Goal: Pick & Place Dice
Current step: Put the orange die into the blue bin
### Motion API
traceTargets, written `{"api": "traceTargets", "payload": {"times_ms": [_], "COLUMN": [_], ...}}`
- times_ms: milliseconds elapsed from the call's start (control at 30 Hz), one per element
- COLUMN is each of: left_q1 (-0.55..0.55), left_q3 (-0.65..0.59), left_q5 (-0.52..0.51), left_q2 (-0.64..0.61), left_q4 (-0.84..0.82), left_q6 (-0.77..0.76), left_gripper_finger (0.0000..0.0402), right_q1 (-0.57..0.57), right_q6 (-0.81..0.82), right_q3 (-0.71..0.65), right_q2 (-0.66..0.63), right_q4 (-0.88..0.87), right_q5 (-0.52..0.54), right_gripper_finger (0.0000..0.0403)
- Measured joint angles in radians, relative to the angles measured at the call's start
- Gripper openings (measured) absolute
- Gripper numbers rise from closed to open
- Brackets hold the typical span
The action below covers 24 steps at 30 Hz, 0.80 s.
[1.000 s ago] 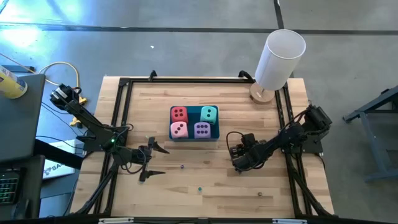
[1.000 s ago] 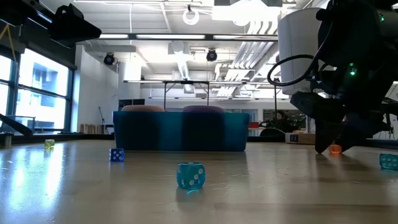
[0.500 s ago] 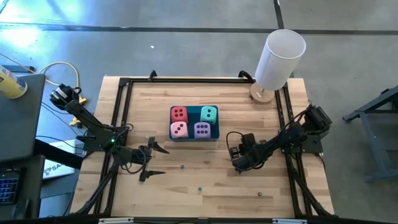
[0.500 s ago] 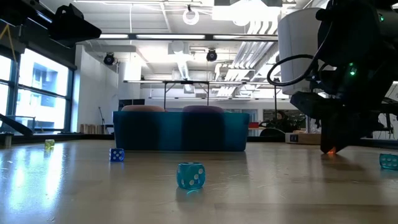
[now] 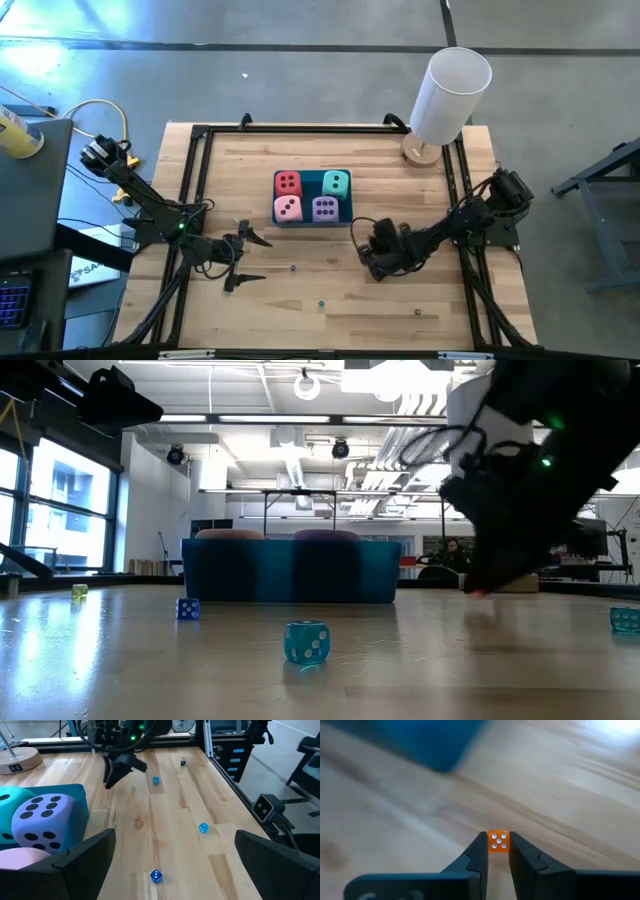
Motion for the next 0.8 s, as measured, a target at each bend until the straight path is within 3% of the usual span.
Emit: {"api": "traceTargets", "payload": {"times_ms": [133,300,467,667,800], "left_q1": [0.000,0.000,0.000,0.000,0.000], "left_q3": [0.000,0.000,0.000,0.000,0.000], "left_q5": [0.000,0.000,0.000,0.000,0.000], "left_q2": [0.000,0.000,0.000,0.000,0.000], "left_q4": [0.000,0.000,0.000,0.000,0.000], "left_q6": [0.000,0.000,0.000,0.000,0.000], "left_gripper_finger": [0.0399,0.0399,0.0399,0.0399,0.0399], "right_q1": [-0.005,-0.005,-0.005,-0.049,-0.090], "right_q6": [-0.219,-0.465,-0.731,-0.853,-0.866], "right_q3": [0.000,0.000,0.000,0.000,0.000], "right_q2": [-0.005,-0.022,-0.024,-0.024,-0.024], "right_q4": [0.195,0.461,0.699,0.753,0.745], "right_q5": [0.003,-0.071,0.007,0.157,0.157], "right_gripper_finger": [0.0038,0.0047,0.0040,0.0043,0.0042]}}
